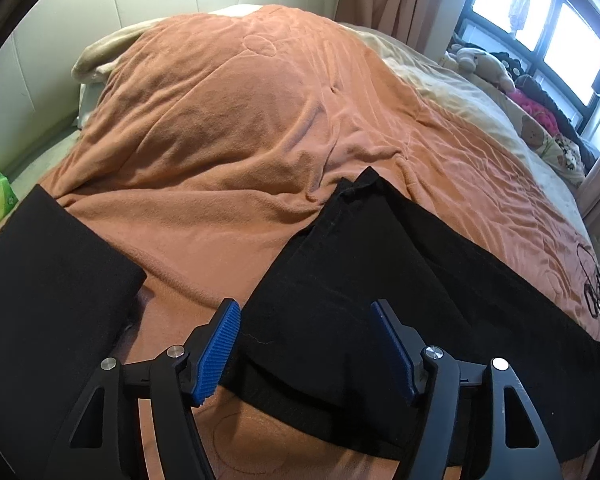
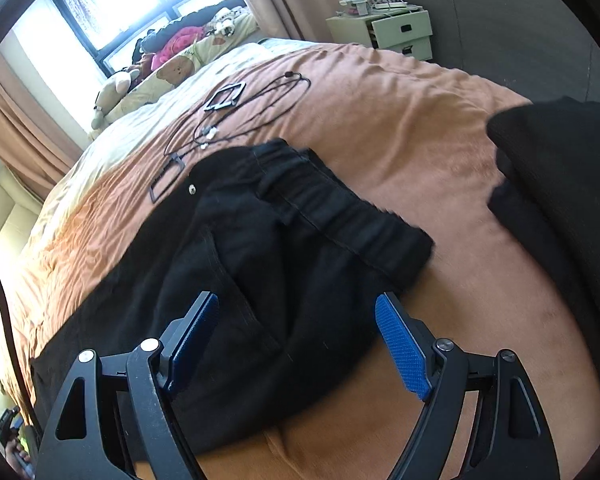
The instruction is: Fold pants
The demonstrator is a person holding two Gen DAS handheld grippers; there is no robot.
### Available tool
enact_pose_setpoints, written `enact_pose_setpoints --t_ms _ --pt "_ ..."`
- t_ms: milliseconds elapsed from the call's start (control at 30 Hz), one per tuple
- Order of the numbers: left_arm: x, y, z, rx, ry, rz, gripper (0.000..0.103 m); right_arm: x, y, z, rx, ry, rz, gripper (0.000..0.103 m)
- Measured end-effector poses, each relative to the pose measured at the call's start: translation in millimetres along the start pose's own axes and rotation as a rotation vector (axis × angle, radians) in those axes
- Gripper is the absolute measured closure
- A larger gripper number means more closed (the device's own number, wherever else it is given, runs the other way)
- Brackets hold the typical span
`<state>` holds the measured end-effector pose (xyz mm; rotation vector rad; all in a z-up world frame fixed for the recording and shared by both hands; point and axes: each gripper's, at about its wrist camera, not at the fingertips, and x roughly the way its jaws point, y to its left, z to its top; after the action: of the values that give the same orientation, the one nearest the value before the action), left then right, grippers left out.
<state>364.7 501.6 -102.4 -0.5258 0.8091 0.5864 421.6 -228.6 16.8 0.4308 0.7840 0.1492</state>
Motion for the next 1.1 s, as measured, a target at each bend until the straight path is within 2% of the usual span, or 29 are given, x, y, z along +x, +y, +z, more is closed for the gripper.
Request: enact_pose_setpoints --t_ms 67,233,367,433,500,567,633,700,800,867,933,1000,1100 --pt "3 6 -7 -0.024 0.02 -0.021 0.04 -6 -8 -5 0.008 0.007 0.001 0.023" --pt "11 19 -31 -0.144 0.074 -0.073 0.04 -15 -29 -25 0.048 0.026 0.03 0.023" --pt "24 25 -45 -0.203 0.106 -0.118 0.04 -12 -42 -40 0.087 0.05 0.05 0.023" --pt "31 26 -49 -0.231 0.112 -0.135 0.04 -8 -48 -44 0.109 0.063 0.068 0.023" --pt "33 25 -49 -0.237 0.085 -0.122 0.042 -4 -50 -46 0.113 0.069 0.094 0.023" --pt "32 25 -46 -0.247 0.047 -0.118 0.052 -2 -50 -46 0.114 0.064 0.104 0.023" --pt "34 26 -44 -0.263 0.046 -0.122 0.081 -2 -50 -46 0.117 0.051 0.106 0.023" --pt "31 30 -43 -0.271 0.035 -0.102 0.095 0 -51 -45 0.121 0.043 0.11 0.029" --pt "14 34 -45 -0.269 -0.036 -0.048 0.097 3 -49 -48 0.117 0.044 0.109 0.034" --pt "10 38 -46 -0.26 -0.04 -0.018 0.099 4 -46 -49 0.119 0.039 0.1 0.034" --pt "12 42 -49 -0.252 -0.019 -0.011 0.1 3 -45 -51 0.123 0.037 0.099 0.034" --pt "22 43 -51 -0.217 0.056 0.005 0.099 4 -45 -52 0.129 0.041 0.107 0.034" --pt "22 54 -57 -0.281 0.095 -0.026 0.093 3 -47 -54 0.144 0.046 0.127 0.034"
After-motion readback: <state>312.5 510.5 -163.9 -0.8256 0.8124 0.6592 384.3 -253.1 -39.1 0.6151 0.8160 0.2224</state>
